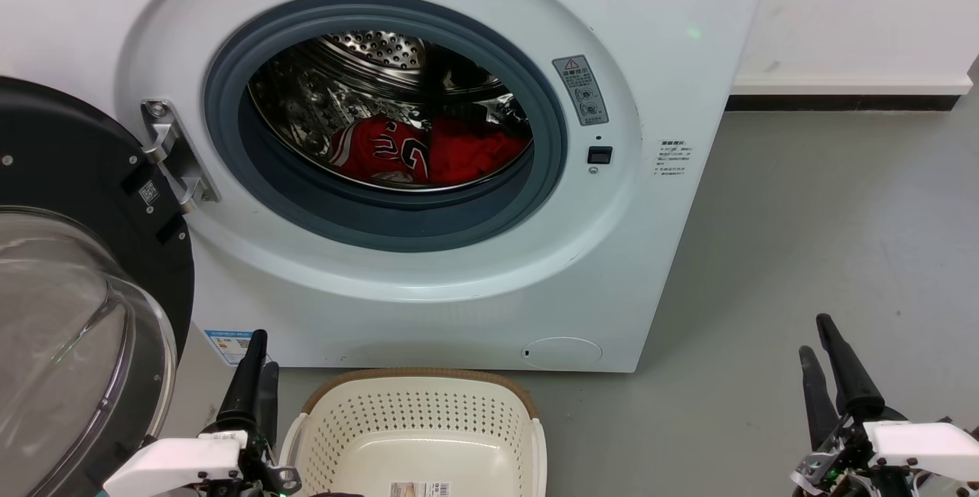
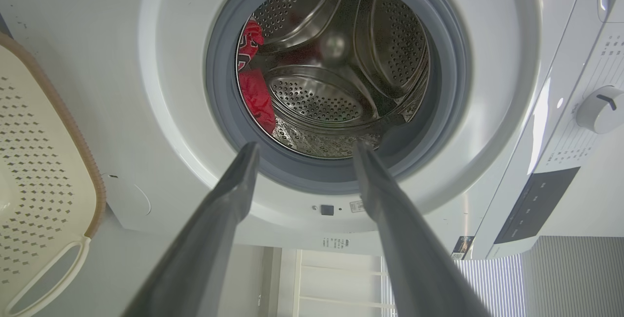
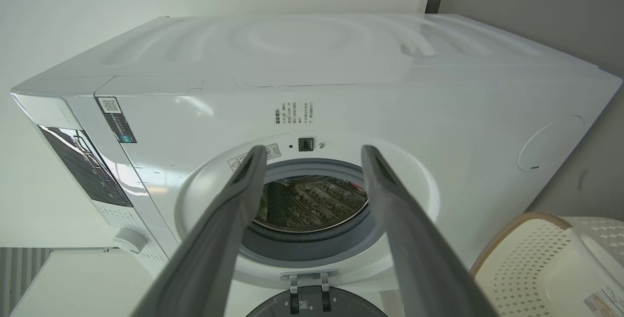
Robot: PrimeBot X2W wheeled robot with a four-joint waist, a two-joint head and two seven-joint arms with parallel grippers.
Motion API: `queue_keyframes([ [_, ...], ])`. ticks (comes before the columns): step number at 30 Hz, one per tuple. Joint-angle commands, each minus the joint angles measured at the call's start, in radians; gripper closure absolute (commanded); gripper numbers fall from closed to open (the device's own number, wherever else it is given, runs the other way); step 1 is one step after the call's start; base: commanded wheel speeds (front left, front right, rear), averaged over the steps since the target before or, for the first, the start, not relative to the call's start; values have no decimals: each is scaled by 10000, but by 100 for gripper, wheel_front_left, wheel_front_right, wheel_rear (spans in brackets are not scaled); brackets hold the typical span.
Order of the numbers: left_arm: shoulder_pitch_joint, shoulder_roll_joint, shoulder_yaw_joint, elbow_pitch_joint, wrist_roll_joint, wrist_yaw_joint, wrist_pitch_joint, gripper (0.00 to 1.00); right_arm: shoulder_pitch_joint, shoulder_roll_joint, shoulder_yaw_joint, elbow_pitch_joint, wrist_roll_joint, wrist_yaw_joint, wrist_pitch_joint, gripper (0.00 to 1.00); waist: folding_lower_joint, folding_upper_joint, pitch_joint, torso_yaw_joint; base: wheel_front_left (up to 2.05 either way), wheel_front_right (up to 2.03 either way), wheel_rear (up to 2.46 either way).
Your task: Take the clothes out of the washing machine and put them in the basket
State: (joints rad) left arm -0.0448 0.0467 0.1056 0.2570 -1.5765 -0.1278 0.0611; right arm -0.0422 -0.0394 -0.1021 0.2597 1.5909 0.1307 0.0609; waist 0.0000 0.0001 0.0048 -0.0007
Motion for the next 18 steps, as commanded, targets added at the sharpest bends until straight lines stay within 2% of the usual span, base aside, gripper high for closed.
queue_keyframes([
  [1,-53,19,64,-225,244,-5,-124,0,-70,-48,-47,-233,-161,0,-119,0,0,-1,1,-1,0,0,0],
  [6,-49,20,371,-266,966,-8,-349,0,-70,-54,-308,-289,-660,0,-345,0,0,-1,5,-6,0,0,0],
  [12,-85,23,706,-473,2031,2,-605,0,-120,-62,-625,-419,-1775,0,-600,0,0,-1,13,-13,0,0,0],
  [18,-45,25,693,-1087,3382,384,-847,0,-122,-69,-662,-831,-3384,0,-840,0,0,-1,25,-23,0,0,0],
])
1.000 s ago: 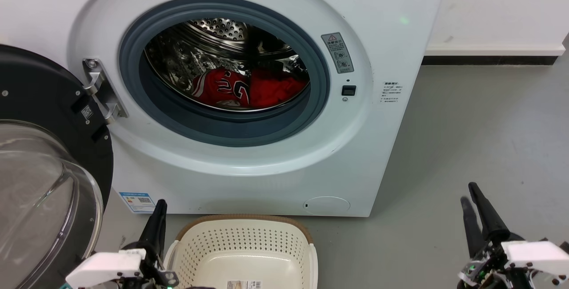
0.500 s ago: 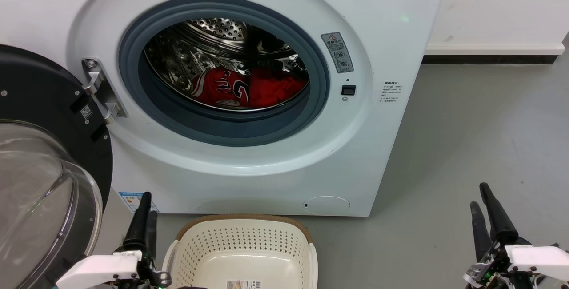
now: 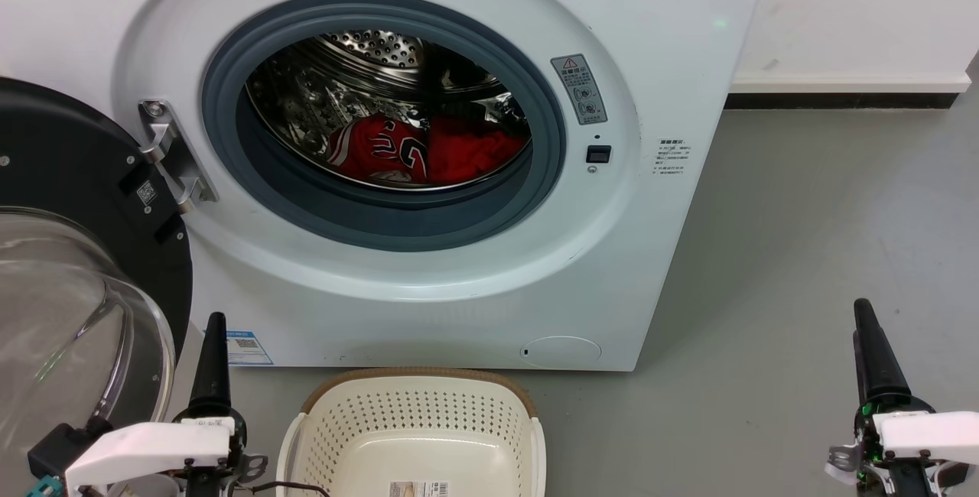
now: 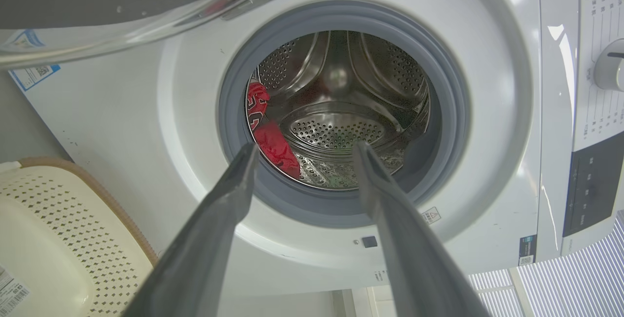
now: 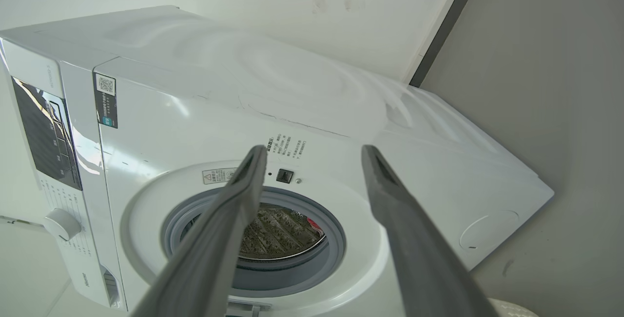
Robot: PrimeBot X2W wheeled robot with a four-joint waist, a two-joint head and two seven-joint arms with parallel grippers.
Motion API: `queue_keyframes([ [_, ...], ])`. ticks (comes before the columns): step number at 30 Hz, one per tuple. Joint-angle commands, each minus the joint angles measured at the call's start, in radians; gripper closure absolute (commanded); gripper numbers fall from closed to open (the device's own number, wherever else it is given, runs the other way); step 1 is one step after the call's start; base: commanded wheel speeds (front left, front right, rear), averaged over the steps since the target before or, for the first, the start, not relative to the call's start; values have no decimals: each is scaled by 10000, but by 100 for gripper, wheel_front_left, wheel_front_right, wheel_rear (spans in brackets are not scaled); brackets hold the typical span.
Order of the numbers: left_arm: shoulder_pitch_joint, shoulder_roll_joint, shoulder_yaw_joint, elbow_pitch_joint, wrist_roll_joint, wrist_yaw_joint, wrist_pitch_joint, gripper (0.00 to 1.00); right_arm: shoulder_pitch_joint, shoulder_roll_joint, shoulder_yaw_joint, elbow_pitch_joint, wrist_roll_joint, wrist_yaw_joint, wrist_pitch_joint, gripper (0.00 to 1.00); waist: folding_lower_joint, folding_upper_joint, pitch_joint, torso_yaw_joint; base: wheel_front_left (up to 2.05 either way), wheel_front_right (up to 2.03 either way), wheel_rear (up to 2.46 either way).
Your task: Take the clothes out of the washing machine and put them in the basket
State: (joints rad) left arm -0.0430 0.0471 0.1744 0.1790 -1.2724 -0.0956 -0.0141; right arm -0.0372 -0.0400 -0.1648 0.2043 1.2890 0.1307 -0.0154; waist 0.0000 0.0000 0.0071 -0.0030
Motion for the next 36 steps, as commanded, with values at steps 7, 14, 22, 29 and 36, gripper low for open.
queue_keyframes([
  [7,37,23,-206,-1254,1833,699,-355,0,-121,-71,87,-916,-2426,0,-339,0,0,0,23,-23,0,0,0],
  [14,245,26,-453,-1859,3165,985,-599,0,-16,-78,491,-1728,-4880,0,-584,0,0,0,39,-37,0,0,0],
  [22,499,28,-830,-2107,4291,990,-855,0,119,-87,796,-2285,-6600,0,-849,0,0,0,52,-30,0,0,0],
  [29,592,29,-1012,-2343,5521,1061,-1038,0,198,-92,967,-2588,-7693,0,-1029,0,0,0,75,-26,0,0,0],
  [36,644,31,-1471,-2712,7164,1390,-1243,0,326,-99,1223,-2783,-8966,0,-1226,0,0,0,90,-25,0,0,0],
])
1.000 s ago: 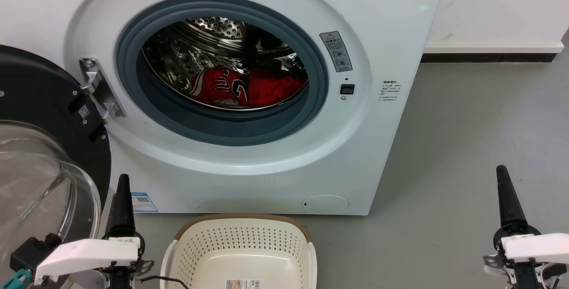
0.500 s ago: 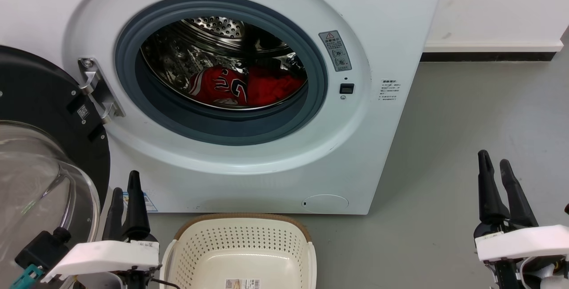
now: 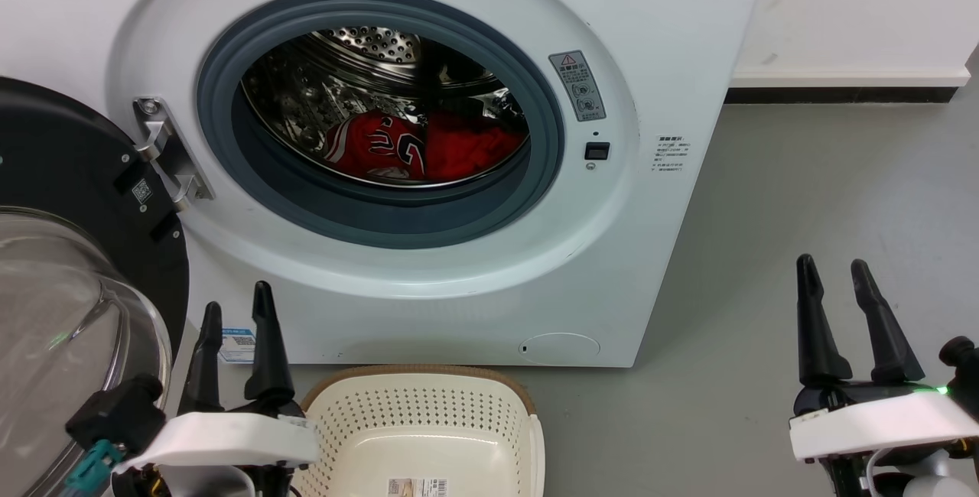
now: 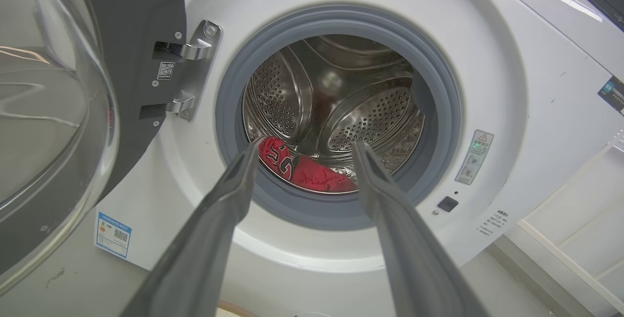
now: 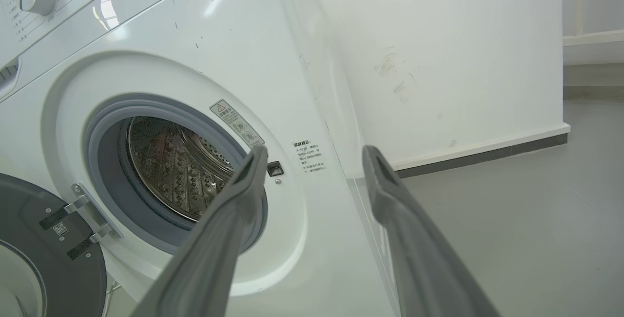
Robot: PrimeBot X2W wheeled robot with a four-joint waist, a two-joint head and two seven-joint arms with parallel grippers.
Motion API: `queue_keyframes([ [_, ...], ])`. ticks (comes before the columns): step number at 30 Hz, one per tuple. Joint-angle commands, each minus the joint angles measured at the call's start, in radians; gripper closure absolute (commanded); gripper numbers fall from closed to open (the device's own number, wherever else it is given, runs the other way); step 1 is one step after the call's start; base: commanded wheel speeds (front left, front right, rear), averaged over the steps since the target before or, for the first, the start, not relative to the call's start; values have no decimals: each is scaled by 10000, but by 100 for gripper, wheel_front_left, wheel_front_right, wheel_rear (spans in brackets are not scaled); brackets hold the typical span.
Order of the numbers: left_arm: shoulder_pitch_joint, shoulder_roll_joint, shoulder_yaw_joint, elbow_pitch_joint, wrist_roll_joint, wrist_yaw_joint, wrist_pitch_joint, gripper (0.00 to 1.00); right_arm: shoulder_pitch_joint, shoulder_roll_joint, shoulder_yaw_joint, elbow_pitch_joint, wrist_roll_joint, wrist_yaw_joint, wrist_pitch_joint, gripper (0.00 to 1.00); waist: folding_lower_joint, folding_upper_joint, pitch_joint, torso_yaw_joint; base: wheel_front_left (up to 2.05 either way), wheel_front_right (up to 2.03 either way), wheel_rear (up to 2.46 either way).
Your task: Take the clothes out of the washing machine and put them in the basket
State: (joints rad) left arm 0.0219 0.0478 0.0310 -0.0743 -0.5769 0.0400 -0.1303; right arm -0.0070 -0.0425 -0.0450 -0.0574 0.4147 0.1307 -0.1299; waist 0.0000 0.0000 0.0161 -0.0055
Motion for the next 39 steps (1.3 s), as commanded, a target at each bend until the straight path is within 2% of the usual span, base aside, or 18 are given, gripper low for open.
queue_keyframes([
  [1,6,24,-134,-232,434,73,-100,0,29,-74,56,-185,-390,0,-104,0,0,0,3,1,0,0,0],
  [7,53,167,-640,-504,1399,374,-260,0,128,-77,181,-246,-1311,0,-261,0,0,0,22,6,0,0,0],
  [14,168,438,-1202,-558,2136,935,-437,0,262,-80,267,-206,-2262,0,-435,0,0,0,23,1,0,0,0],
  [20,280,633,-1607,-307,2605,1158,-580,0,402,-81,389,-85,-2963,0,-582,0,0,0,24,-13,0,0,0],
  [29,449,666,-1847,397,3181,868,-780,0,524,-85,463,91,-3935,-1,-778,0,0,0,12,-11,0,0,0],
  [39,509,721,-2061,843,4221,924,-974,0,647,-91,411,586,-4462,-1,-999,0,0,0,-12,-3,0,0,0],
])
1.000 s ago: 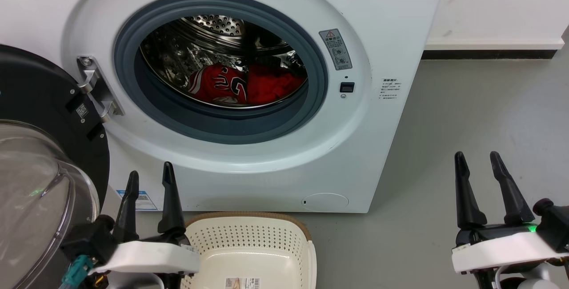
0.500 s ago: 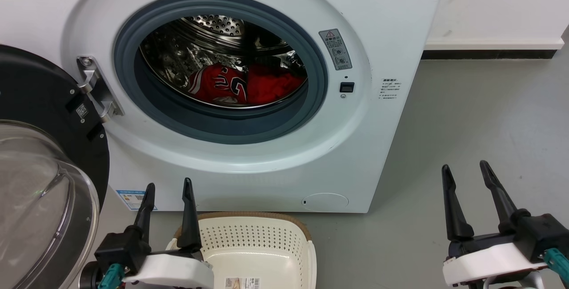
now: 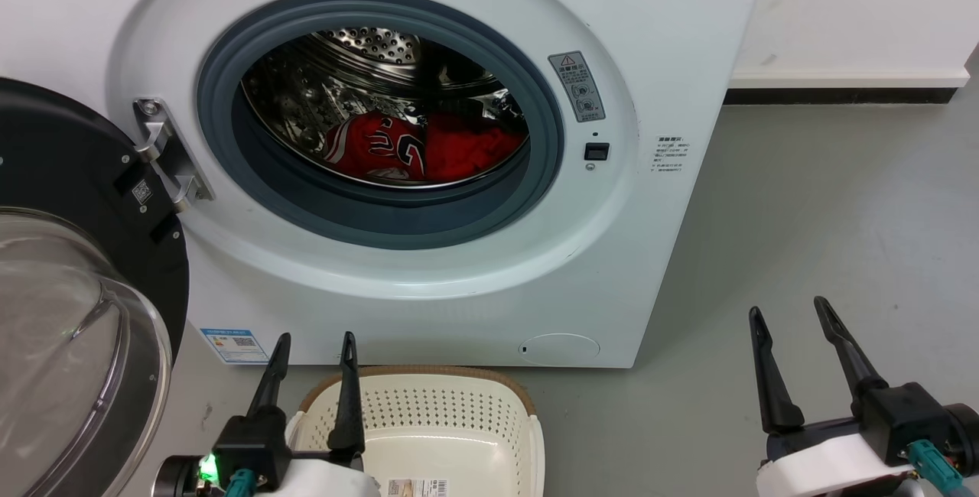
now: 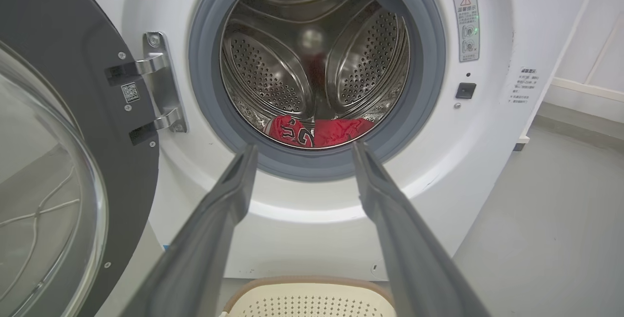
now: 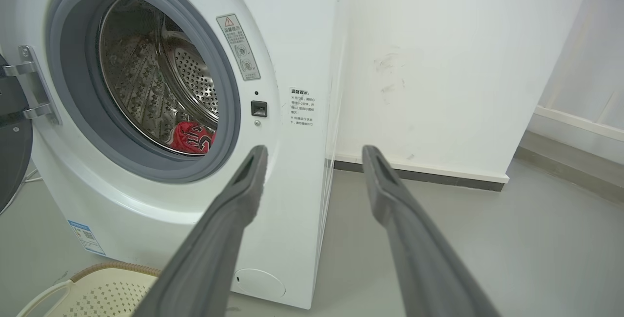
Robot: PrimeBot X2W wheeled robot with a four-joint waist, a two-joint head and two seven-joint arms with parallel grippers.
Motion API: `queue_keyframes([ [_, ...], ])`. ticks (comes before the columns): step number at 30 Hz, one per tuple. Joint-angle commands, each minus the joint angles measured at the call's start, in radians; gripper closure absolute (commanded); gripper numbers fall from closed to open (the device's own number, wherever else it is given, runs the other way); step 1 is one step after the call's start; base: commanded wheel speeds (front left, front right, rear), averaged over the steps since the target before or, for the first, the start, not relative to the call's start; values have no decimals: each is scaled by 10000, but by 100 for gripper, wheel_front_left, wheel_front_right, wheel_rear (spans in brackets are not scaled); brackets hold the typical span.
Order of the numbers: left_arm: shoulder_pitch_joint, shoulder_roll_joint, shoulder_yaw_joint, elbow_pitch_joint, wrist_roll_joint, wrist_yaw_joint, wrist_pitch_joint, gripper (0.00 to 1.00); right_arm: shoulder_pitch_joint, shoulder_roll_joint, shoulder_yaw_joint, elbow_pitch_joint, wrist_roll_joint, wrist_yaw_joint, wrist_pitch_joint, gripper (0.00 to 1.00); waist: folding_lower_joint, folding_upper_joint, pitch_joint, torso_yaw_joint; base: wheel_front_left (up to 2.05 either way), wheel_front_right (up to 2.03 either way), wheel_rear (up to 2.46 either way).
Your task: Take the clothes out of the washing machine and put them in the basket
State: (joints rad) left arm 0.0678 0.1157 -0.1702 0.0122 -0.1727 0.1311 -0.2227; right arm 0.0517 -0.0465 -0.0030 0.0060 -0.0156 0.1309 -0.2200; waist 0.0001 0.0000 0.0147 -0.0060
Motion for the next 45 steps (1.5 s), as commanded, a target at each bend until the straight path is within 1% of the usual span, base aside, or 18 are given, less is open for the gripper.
queue_keyframes([
  [1,56,68,-83,9,287,26,-75,0,75,-51,-20,24,-151,-3,-100,0,-1,0,1,3,0,0,0],
  [6,86,165,-299,15,767,299,-175,0,42,-53,-21,165,-383,-3,-203,0,-1,0,-5,-13,0,0,0],
  [9,93,148,-320,12,840,322,-235,0,28,-54,-4,237,-510,-3,-263,0,-1,0,-7,-28,0,0,0],
  [16,231,-40,-85,-89,1044,100,-365,0,141,-57,-29,474,-768,-3,-392,0,-1,0,-17,-49,0,0,0],
  [23,336,-295,375,43,1200,-407,-448,0,109,-55,-81,907,-44,-3,-456,0,-1,0,-54,-64,0,0,0],
  [26,363,-383,473,89,1300,-571,-441,0,59,-54,-64,1053,51,-3,-456,0,-1,0,-76,-60,0,0,0],
  [45,375,-512,681,167,1611,-860,-442,0,-57,-52,-102,1051,13,-3,-456,0,-1,0,-53,-132,0,0,0],
])
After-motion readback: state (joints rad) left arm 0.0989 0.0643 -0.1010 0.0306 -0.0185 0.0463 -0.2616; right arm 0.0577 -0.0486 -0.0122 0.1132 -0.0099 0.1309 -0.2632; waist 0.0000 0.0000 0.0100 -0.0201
